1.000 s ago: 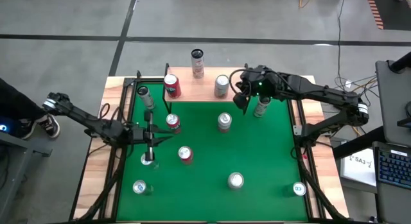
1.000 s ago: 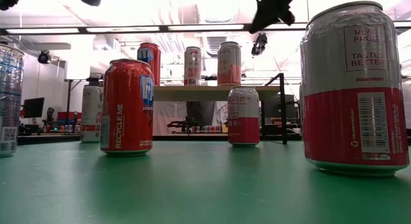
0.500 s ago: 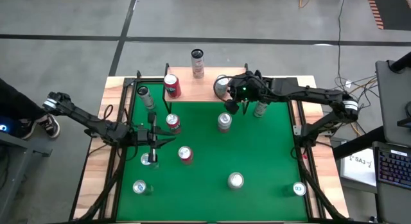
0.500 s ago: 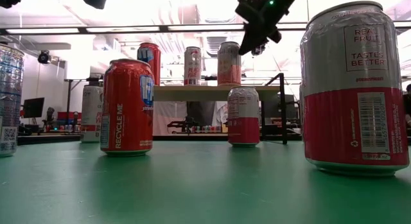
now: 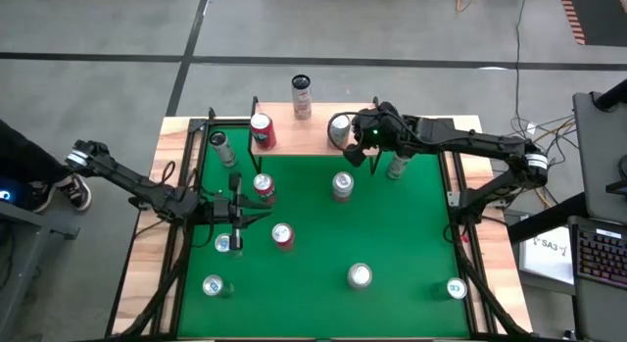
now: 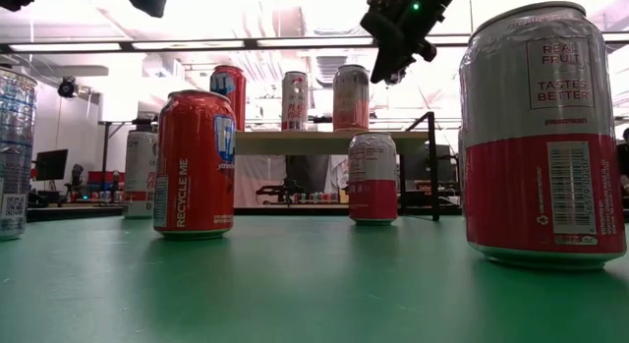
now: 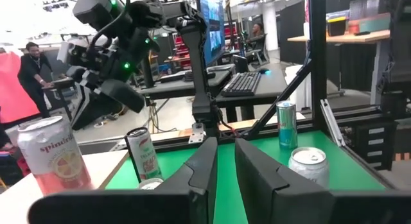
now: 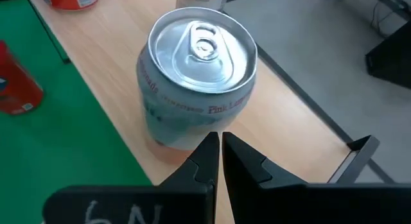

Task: Place canned beverage on shelf
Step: Put the bottom right white orange soda can on the shelf

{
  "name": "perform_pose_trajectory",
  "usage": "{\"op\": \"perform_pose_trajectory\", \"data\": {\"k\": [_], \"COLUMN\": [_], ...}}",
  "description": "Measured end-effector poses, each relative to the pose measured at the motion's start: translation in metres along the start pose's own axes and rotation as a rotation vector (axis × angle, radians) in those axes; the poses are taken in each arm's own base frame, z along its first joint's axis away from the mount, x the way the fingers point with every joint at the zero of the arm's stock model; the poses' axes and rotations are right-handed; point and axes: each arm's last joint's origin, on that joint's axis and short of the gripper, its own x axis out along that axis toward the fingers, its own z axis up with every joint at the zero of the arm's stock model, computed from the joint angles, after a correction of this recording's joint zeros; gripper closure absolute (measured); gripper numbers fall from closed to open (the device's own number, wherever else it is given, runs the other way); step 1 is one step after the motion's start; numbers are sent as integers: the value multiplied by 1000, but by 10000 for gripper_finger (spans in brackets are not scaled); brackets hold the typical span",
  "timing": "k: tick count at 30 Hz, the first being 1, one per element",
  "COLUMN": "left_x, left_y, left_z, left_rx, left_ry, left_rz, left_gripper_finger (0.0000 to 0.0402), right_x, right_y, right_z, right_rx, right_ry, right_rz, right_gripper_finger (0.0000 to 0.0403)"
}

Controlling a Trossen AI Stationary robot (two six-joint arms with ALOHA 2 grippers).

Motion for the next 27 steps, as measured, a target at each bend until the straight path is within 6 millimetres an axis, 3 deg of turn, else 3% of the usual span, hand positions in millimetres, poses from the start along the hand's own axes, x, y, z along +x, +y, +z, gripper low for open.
{"op": "perform_pose_trajectory", "data": {"k": [8, 12, 18, 27], "left_x": [-3, -3, -3, -2], "left_y": [2, 2, 2, 3], "left_z": [-4, -8, -7, 1], "left_rx": [87, 111, 146, 174], "left_ry": [62, 95, 93, 73], "left_rz": [38, 30, 30, 34], "left_gripper_finger": [364, 364, 364, 364], "right_x": [-23, -28, -7, 18], "right_y": [-5, -3, 16, 25], "right_z": [13, 26, 29, 25], "right_rx": [126, 197, 182, 164], "right_ry": [-146, -269, -311, -278], "right_rz": [8, 101, 122, 80], "right_gripper_finger": [390, 390, 390, 390]}}
